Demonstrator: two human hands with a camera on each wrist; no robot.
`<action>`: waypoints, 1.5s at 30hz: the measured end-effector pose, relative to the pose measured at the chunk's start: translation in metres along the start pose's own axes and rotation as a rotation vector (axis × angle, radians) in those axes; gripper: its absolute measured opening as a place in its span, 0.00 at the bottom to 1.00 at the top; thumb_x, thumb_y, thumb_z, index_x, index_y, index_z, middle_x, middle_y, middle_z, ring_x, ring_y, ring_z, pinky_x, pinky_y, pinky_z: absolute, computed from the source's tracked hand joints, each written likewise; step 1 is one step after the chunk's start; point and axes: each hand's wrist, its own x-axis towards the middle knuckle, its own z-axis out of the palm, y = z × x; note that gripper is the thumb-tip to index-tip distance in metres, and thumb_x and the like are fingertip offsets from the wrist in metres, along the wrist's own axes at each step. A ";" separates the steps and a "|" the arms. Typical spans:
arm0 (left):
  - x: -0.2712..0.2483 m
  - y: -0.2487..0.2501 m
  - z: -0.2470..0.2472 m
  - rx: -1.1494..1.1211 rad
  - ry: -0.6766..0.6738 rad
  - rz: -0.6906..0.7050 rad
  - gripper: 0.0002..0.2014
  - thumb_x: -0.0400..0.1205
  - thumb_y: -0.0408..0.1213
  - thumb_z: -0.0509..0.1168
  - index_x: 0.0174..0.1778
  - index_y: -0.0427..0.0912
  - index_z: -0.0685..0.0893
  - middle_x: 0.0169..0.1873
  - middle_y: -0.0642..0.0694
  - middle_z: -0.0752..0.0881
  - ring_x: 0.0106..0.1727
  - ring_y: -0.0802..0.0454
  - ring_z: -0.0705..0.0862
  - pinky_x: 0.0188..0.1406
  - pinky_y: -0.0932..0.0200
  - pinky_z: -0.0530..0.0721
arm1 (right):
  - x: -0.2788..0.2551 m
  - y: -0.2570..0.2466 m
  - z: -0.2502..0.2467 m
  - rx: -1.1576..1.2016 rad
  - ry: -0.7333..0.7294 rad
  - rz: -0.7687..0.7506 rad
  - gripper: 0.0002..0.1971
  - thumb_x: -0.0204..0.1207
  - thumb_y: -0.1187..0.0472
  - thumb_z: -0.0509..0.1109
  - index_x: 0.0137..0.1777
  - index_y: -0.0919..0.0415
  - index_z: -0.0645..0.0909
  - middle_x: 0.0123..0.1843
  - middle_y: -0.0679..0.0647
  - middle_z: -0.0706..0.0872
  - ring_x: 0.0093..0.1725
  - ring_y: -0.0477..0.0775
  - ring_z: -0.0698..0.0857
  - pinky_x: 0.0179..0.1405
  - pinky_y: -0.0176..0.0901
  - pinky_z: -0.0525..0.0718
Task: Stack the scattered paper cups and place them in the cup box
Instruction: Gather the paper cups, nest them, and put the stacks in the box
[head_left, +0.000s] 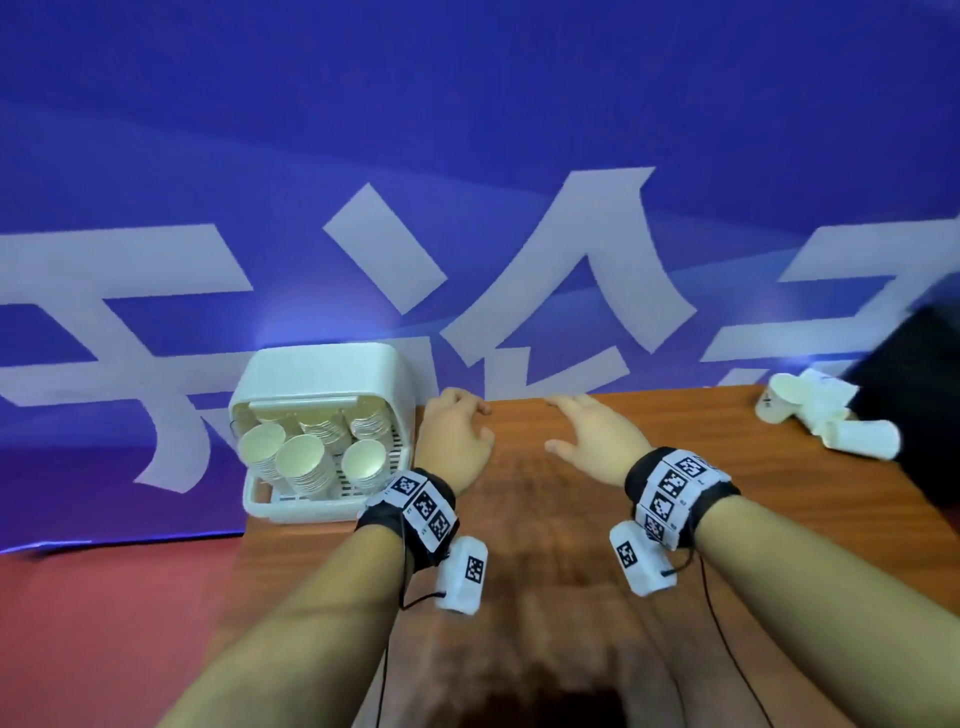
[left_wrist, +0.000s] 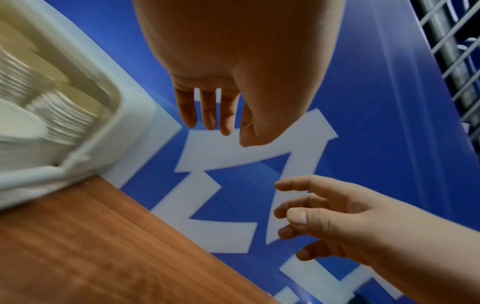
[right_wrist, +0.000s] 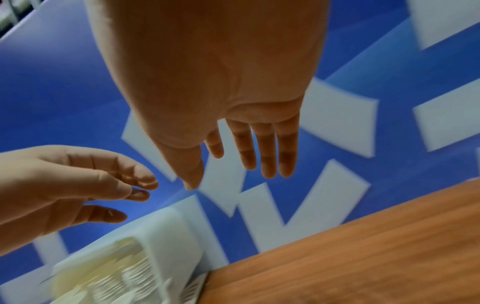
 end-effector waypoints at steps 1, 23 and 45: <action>0.004 0.016 0.011 0.001 -0.016 0.021 0.14 0.76 0.32 0.66 0.57 0.45 0.86 0.58 0.50 0.78 0.63 0.48 0.73 0.62 0.64 0.65 | -0.009 0.018 -0.007 0.010 0.011 0.026 0.32 0.80 0.45 0.68 0.82 0.47 0.63 0.76 0.53 0.74 0.72 0.57 0.77 0.64 0.54 0.81; 0.074 0.312 0.292 0.046 -0.247 0.122 0.14 0.77 0.33 0.67 0.59 0.46 0.85 0.59 0.49 0.78 0.66 0.46 0.74 0.66 0.62 0.67 | -0.107 0.434 -0.111 0.218 0.057 0.332 0.32 0.78 0.47 0.71 0.80 0.49 0.66 0.73 0.55 0.76 0.70 0.58 0.78 0.68 0.53 0.77; 0.146 0.338 0.409 0.060 -0.360 0.033 0.17 0.77 0.35 0.70 0.62 0.46 0.83 0.61 0.46 0.79 0.67 0.46 0.75 0.68 0.60 0.69 | -0.061 0.590 -0.068 0.393 -0.046 0.613 0.25 0.73 0.60 0.63 0.71 0.45 0.70 0.85 0.58 0.58 0.80 0.72 0.66 0.75 0.60 0.70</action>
